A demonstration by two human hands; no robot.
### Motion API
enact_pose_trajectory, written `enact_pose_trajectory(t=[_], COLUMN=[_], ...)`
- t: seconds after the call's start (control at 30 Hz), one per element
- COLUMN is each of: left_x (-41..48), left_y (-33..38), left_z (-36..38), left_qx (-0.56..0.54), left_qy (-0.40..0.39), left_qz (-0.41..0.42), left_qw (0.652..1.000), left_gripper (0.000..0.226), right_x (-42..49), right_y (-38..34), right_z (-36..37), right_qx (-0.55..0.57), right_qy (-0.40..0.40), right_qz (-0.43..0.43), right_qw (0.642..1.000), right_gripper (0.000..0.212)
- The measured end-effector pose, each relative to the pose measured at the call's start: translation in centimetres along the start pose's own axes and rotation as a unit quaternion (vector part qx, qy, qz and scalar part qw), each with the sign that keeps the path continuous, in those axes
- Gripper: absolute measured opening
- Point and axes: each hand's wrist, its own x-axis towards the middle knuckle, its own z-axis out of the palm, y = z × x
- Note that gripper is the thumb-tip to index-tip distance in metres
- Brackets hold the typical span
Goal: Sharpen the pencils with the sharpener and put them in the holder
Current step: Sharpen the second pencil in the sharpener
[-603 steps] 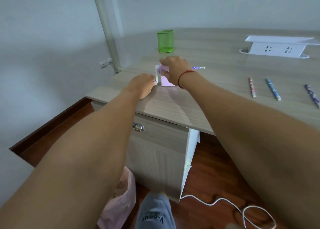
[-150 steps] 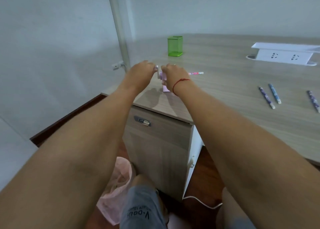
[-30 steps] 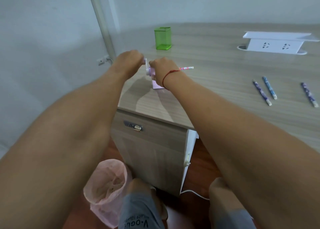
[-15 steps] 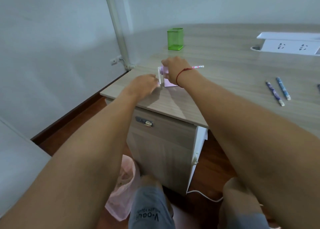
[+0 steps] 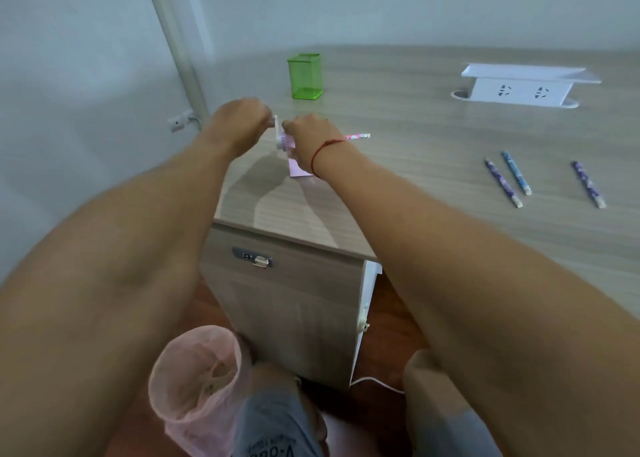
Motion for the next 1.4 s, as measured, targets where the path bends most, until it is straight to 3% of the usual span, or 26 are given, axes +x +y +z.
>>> enact_pose_trajectory(t=[0.2,0.37,0.53,0.7,0.87,0.97,1.1,1.2,1.4], left_x=[-3.1,-6.5,-8.5,-7.0,-4.2,-2.8,-0.3,0.8,-0.7], left_y=[1.2,1.8,3.3,3.0,2.3,1.5,0.5,-0.1,0.4], left_z=[-0.9,0.0,1.9,2.7,3.3,3.7,1.8,0.1,-0.7], left_qx=[-0.045,-0.058,-0.095,-0.034,-0.044,-0.043,0.028,0.034,0.013], left_qy=[0.071,0.105,0.042,-0.038,-0.089,-0.078,-0.05,-0.036,-0.018], left_qz=[-0.012,0.055,0.025,0.043,-0.028,-0.055,-0.026,-0.009,-0.021], left_qw=[0.996,0.991,0.994,0.998,0.995,0.994,0.998,0.999,1.0], left_gripper=[0.034,0.027,0.024,0.029,0.031,0.024,0.017,0.033,0.04], right_x=[0.1,0.1,0.4,0.6,0.8,0.9,1.1,1.1,0.9], right_y=[-0.1,0.0,0.1,0.5,0.7,0.7,0.8,0.8,0.6], right_z=[0.3,0.9,1.6,2.0,2.8,3.1,2.9,2.7,2.3], right_qx=[-0.008,-0.016,-0.016,-0.021,-0.022,-0.023,-0.029,-0.02,-0.013], right_qy=[0.001,0.016,0.016,0.027,0.043,0.053,0.051,0.042,0.022], right_qz=[-0.007,-0.015,-0.017,-0.029,-0.021,-0.019,-0.023,-0.019,-0.02], right_qw=[1.0,1.0,1.0,0.999,0.999,0.998,0.998,0.999,0.999], right_gripper=[0.029,0.031,0.033,0.034,0.033,0.035,0.036,0.039,0.04])
